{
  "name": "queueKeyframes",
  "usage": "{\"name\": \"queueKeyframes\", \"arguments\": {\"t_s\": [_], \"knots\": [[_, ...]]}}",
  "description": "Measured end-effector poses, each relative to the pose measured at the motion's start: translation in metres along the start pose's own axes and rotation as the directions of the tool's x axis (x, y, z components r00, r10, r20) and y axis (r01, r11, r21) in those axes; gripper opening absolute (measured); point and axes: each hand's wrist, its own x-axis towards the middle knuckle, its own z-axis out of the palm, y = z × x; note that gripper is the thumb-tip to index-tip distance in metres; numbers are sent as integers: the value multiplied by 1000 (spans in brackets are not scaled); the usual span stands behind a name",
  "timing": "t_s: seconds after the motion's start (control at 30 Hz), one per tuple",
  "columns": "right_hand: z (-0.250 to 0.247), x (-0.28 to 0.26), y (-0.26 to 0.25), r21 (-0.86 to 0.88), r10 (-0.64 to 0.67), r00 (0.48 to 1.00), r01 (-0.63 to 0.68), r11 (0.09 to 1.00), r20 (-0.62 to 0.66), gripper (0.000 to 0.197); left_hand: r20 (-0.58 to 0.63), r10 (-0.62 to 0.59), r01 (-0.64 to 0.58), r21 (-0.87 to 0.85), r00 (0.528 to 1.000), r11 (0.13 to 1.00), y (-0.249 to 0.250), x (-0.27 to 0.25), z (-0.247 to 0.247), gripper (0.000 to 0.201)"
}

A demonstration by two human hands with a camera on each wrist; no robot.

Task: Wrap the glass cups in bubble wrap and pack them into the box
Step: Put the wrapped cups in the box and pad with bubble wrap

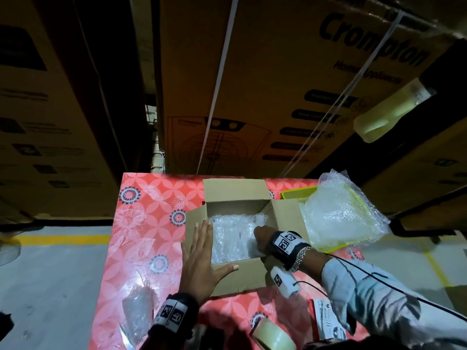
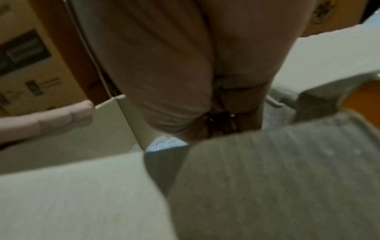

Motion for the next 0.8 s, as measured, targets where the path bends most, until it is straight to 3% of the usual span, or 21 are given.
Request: {"name": "queueKeyframes", "arguments": {"t_s": [0.07, 0.13, 0.2, 0.27, 0.33, 0.43, 0.5, 0.6, 0.7, 0.8], "knots": [[-1, 0, 1, 34, 2, 998, -4, 999, 62, 21, -2, -6, 6, -4, 1000, 1000, 0, 0, 1, 127], [3, 0, 2, 60, -2, 984, -9, 998, 178, 1, 1, -16, 16, 1, 1000, 1000, 0, 0, 2, 127], [8, 5, 3, 124, -9, 971, -22, 992, 240, 22, 3, -24, 24, 5, 1000, 1000, 0, 1, 2, 128], [6, 6, 3, 133, 1, 980, -28, 991, 198, 30, 2, -27, 27, 5, 1000, 1000, -1, 0, 2, 127], [-2, 2, 3, 146, 57, 995, -68, 987, 79, 26, -1, -25, 25, -4, 1000, 1000, -1, 0, 3, 127], [-17, 0, 10, 349, 129, 983, -76, 934, -131, 19, -14, -35, 34, -44, 999, 998, 0, -1, 5, 127], [-20, 7, 10, 575, 182, 976, -81, 814, -119, 26, -22, -39, 37, -60, 999, 997, -1, -3, 6, 126], [-19, 22, 2, 844, 180, 984, -84, 530, -15, 34, -29, -36, 34, -72, 999, 997, -1, -5, 7, 125], [-21, 34, -1, 952, 193, 975, -159, 262, 110, 50, -41, -32, 28, -85, 999, 996, 0, -5, 6, 125], [-24, 37, 5, 984, 159, 982, -119, 132, 97, 50, -47, -28, 23, -98, 998, 995, -1, -7, 6, 125]]}}
